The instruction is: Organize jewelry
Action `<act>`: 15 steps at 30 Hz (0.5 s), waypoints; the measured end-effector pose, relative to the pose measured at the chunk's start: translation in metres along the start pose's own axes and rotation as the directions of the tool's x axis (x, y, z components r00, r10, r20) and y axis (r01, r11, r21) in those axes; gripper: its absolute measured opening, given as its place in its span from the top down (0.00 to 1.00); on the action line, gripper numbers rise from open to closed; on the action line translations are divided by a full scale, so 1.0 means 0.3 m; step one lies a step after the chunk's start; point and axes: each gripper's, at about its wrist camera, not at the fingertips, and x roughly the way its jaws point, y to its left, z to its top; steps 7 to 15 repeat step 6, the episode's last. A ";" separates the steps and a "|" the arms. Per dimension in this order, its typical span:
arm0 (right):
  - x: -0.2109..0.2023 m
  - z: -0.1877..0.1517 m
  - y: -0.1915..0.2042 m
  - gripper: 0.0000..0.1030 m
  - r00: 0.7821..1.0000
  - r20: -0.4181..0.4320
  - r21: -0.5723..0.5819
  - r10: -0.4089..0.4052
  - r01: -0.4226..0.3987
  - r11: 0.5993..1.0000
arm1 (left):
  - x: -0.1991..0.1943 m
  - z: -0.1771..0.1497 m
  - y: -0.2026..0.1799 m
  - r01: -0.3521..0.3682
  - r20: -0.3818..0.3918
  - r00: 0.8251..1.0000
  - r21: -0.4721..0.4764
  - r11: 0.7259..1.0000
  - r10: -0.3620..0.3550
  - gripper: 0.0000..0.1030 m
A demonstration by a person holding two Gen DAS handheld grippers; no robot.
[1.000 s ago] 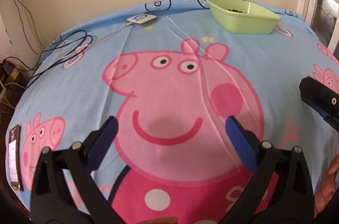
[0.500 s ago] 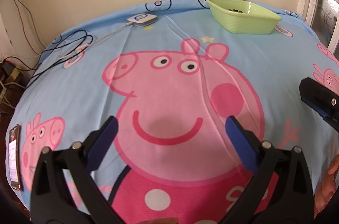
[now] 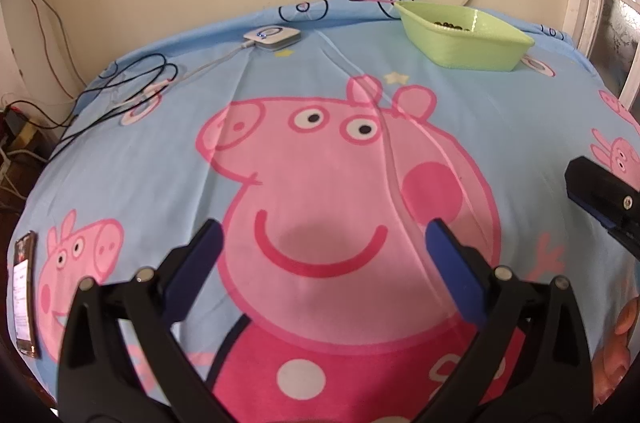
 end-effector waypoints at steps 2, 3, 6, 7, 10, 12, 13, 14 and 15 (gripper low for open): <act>0.001 0.001 0.001 0.52 1.000 0.000 0.001 0.001 -0.001 1.000 | 0.004 0.001 0.001 0.001 -0.007 1.000 -0.004 1.000 -0.001 0.06; 0.000 0.000 0.000 0.52 1.000 0.000 0.000 0.000 0.000 1.000 | 0.004 0.000 0.003 0.003 -0.008 1.000 -0.006 1.000 -0.003 0.06; 0.001 0.001 0.001 0.52 1.000 0.000 -0.001 0.000 0.000 1.000 | 0.009 -0.001 0.007 0.008 -0.017 1.000 -0.012 1.000 -0.008 0.06; 0.001 0.001 0.001 0.52 1.000 0.000 -0.001 0.000 0.000 1.000 | 0.009 -0.001 0.007 0.008 -0.017 1.000 -0.012 1.000 -0.008 0.06; 0.001 0.001 0.001 0.52 1.000 0.000 -0.001 0.000 0.000 1.000 | 0.009 -0.001 0.007 0.008 -0.017 1.000 -0.012 1.000 -0.008 0.06; 0.001 0.001 0.001 0.52 1.000 0.000 -0.001 0.000 0.000 1.000 | 0.009 -0.001 0.007 0.008 -0.017 1.000 -0.012 1.000 -0.008 0.06; 0.001 0.001 0.001 0.52 1.000 0.000 -0.001 0.000 0.000 1.000 | 0.009 -0.001 0.007 0.008 -0.017 1.000 -0.012 1.000 -0.008 0.06; 0.001 0.001 0.001 0.52 1.000 0.000 -0.001 0.000 0.000 1.000 | 0.009 -0.001 0.007 0.008 -0.017 1.000 -0.012 1.000 -0.008 0.06; 0.001 0.001 0.001 0.52 1.000 0.000 -0.001 0.000 0.000 1.000 | 0.009 -0.001 0.007 0.008 -0.017 1.000 -0.012 1.000 -0.008 0.06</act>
